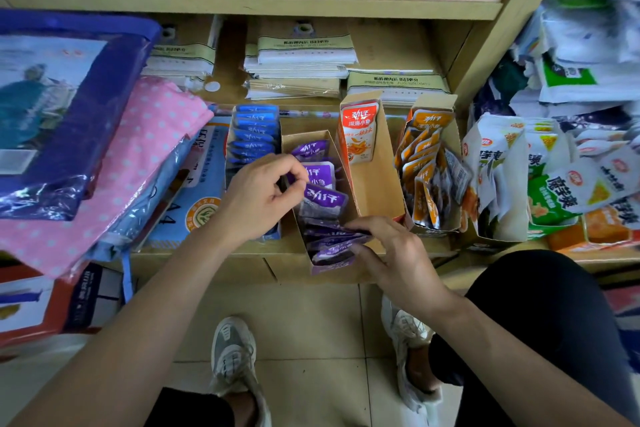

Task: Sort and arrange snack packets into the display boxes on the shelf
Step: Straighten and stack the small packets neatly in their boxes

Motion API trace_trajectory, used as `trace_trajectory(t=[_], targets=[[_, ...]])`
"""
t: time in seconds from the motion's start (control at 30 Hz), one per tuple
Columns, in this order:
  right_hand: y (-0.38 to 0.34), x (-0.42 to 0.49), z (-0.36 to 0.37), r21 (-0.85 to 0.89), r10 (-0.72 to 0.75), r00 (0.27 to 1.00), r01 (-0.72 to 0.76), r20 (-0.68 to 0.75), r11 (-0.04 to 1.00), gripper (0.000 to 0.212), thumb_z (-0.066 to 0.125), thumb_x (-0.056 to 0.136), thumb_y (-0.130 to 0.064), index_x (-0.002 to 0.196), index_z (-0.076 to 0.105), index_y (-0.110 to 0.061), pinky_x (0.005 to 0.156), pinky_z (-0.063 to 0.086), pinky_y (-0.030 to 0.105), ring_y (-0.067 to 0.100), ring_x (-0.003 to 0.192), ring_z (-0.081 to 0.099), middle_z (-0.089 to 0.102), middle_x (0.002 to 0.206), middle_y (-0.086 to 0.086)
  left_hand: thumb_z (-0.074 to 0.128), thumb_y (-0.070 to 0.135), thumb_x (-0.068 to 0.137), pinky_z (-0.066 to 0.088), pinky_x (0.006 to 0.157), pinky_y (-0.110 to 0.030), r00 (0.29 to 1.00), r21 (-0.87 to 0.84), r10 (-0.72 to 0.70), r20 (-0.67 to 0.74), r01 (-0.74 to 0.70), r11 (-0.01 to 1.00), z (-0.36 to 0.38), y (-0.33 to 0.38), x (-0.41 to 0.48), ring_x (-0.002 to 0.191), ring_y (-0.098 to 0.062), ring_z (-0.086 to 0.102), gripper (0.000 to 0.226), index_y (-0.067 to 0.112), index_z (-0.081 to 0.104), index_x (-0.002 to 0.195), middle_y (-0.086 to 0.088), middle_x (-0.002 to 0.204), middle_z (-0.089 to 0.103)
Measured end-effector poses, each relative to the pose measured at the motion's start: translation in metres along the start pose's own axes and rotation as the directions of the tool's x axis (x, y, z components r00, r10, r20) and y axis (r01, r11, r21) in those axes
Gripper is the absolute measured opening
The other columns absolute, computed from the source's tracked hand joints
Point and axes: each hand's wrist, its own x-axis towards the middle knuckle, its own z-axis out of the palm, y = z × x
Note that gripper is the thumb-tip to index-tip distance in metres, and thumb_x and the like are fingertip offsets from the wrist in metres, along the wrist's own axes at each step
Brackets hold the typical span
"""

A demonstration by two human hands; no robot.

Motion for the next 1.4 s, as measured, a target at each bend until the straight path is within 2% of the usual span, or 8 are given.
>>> trace_trajectory(t=[0.17,0.27,0.37,0.57,0.77,0.93,1.27,1.4], targets=[[-0.008,0.007,0.003,0.106,0.077,0.996,-0.080,0.035,0.991,0.066,0.068,0.092,-0.013,0.148,0.035,-0.025,0.089,0.047,0.006,-0.002,0.121,0.054,0.058,0.125,-0.012,0.062,0.016,0.096,0.044,0.053,-0.024,0.992,-0.099,-0.066,0.109,0.077,0.992,-0.002,0.004,-0.006,0.057,-0.011,0.058,0.011,0.025,0.065,0.092,0.019,0.086,0.064],[-0.009,0.012,0.004,0.130,0.031,0.999,-0.032,0.011,0.991,0.056,0.069,0.090,-0.005,0.141,0.048,-0.017,0.088,0.044,0.004,-0.003,0.119,0.053,0.057,0.123,-0.007,0.065,0.013,0.095,0.052,0.061,-0.030,0.985,-0.122,-0.107,0.133,0.124,0.985,-0.005,0.005,-0.007,0.070,-0.013,0.064,0.011,0.022,0.071,0.092,0.018,0.084,0.068],[-0.009,0.012,0.002,0.110,0.022,1.000,-0.022,0.000,0.994,0.045,0.070,0.090,-0.006,0.131,0.058,-0.018,0.087,0.044,0.004,-0.005,0.116,0.053,0.059,0.121,-0.008,0.061,0.013,0.097,0.043,0.051,-0.030,0.978,-0.126,-0.136,0.157,0.156,0.980,-0.008,0.007,-0.007,0.055,-0.013,0.061,0.021,0.026,0.076,0.101,0.024,0.072,0.067],[-0.004,0.006,0.003,0.057,-0.017,1.000,0.016,0.009,0.998,0.042,0.071,0.089,-0.007,0.129,0.062,-0.019,0.092,0.044,0.006,0.004,0.120,0.055,0.062,0.122,-0.004,0.062,0.004,0.096,0.060,0.070,-0.042,0.988,-0.121,-0.122,0.093,0.133,0.984,-0.013,0.003,-0.003,0.085,-0.007,0.072,0.025,0.023,0.075,0.105,0.010,0.105,0.073],[-0.003,0.005,0.004,0.051,0.007,1.000,-0.007,0.013,0.999,0.055,0.071,0.090,-0.008,0.141,0.055,-0.021,0.098,0.045,0.012,0.005,0.122,0.053,0.062,0.126,-0.006,0.079,0.024,0.085,0.060,0.078,-0.027,0.924,-0.130,-0.032,0.381,0.088,0.988,-0.014,0.009,-0.006,0.105,-0.007,0.066,0.032,0.025,0.076,0.117,0.015,0.112,0.069],[-0.005,0.006,0.004,0.034,0.026,0.999,-0.027,0.019,0.999,0.060,0.070,0.092,-0.011,0.146,0.049,-0.024,0.098,0.045,0.014,0.002,0.123,0.049,0.060,0.130,-0.007,0.072,0.026,0.091,0.057,0.085,-0.031,0.954,-0.046,0.012,0.300,0.002,0.999,-0.017,0.009,-0.003,0.097,-0.001,0.067,0.021,0.022,0.079,0.111,0.014,0.102,0.073],[-0.012,0.013,0.003,0.141,0.039,0.999,-0.041,0.017,0.989,0.079,0.074,0.086,-0.004,0.152,0.034,-0.021,0.094,0.049,0.012,0.005,0.121,0.055,0.046,0.136,-0.008,0.074,0.019,0.090,0.057,0.079,-0.025,0.942,-0.160,-0.050,0.331,0.109,0.981,-0.018,0.010,-0.006,0.088,-0.004,0.071,0.009,0.019,0.081,0.097,0.011,0.091,0.077],[-0.008,0.016,-0.001,0.082,-0.068,0.996,0.063,0.059,0.995,0.056,0.075,0.085,-0.003,0.136,0.057,-0.017,0.102,0.047,0.021,0.004,0.128,0.050,0.058,0.133,-0.007,0.063,0.013,0.098,0.052,0.073,-0.019,0.915,-0.196,-0.112,0.388,0.201,0.960,-0.019,0.009,-0.004,0.080,-0.003,0.071,0.011,0.016,0.074,0.094,0.008,0.090,0.077]])
